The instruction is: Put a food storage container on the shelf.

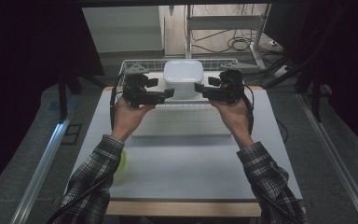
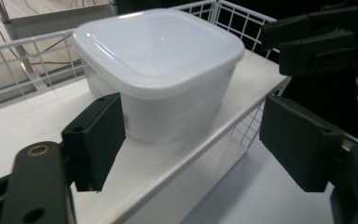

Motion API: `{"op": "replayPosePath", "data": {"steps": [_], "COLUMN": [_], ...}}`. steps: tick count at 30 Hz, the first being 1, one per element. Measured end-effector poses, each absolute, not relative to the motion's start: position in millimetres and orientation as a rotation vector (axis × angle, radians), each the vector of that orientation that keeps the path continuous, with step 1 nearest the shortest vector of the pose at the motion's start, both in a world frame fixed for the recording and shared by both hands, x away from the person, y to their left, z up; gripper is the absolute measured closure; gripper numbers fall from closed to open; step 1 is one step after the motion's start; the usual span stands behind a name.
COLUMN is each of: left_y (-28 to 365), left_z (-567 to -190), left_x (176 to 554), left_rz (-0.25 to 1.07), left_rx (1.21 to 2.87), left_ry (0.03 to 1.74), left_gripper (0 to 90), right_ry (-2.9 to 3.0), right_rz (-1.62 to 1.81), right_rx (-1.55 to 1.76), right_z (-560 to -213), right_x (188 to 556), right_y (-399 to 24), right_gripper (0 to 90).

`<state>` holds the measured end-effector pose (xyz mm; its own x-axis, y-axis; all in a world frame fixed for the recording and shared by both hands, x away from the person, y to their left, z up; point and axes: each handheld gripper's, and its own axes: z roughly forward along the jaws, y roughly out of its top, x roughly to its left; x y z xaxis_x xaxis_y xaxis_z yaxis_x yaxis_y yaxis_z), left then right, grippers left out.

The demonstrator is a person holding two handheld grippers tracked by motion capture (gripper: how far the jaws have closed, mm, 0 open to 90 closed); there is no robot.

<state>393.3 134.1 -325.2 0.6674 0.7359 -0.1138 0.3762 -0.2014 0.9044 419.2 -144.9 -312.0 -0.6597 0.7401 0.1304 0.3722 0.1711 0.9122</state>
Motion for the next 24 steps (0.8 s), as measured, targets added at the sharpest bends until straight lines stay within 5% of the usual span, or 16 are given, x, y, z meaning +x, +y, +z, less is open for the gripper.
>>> {"op": "replayPosePath", "data": {"steps": [8,24], "left_y": [128,124], "left_z": [-337,-375], "left_x": [378,340], "left_rz": [0.397,0.399], "left_rx": [1.862,1.889], "left_ry": [0.855,0.781], "left_gripper": [12.3,12.5], "right_ry": [2.150,2.237], "right_rz": [1.482,1.471], "right_rx": [1.017,0.935], "right_z": [-318,-345], "right_x": [407,381], "right_y": [-145,-156], "right_gripper": [30.0,14.4]}}
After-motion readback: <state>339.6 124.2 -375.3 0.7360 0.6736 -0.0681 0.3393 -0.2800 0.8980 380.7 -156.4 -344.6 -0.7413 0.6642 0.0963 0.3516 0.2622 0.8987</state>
